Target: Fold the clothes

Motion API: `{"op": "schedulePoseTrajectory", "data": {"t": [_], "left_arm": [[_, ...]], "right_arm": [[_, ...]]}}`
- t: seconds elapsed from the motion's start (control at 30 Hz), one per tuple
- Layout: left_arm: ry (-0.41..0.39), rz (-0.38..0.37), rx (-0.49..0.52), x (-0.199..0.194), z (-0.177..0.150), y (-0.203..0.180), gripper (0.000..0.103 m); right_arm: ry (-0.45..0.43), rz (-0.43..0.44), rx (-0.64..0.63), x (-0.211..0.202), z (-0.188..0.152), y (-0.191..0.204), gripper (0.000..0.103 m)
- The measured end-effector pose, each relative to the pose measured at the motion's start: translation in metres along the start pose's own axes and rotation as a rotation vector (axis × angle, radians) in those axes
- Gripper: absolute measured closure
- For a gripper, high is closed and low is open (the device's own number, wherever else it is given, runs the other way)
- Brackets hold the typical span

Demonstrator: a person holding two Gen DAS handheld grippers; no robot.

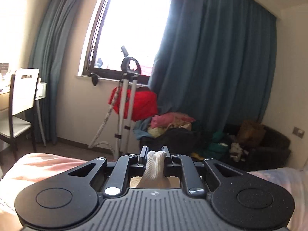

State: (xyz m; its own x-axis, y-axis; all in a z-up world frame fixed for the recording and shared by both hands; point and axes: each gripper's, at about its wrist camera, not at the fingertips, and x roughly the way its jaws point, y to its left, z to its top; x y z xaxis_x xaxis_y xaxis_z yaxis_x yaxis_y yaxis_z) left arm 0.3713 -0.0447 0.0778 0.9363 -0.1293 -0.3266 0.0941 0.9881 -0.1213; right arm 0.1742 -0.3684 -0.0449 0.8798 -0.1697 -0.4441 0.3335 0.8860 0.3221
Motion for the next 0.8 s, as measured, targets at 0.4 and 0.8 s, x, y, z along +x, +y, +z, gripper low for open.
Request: {"op": "schedulePoseTrajectory", "data": {"t": [0.4, 0.8], "left_arm": [[0.123, 0.072, 0.041, -0.035, -0.050, 0.044, 0.033], [0.056, 0.066, 0.066, -0.223, -0.110, 0.041, 0.019]], "right_arm": [[-0.007, 0.106, -0.044, 0.005, -0.009, 0.019, 0.018], [0.051, 0.282, -0.159, -0.014, -0.030, 0.051, 0.018]]}}
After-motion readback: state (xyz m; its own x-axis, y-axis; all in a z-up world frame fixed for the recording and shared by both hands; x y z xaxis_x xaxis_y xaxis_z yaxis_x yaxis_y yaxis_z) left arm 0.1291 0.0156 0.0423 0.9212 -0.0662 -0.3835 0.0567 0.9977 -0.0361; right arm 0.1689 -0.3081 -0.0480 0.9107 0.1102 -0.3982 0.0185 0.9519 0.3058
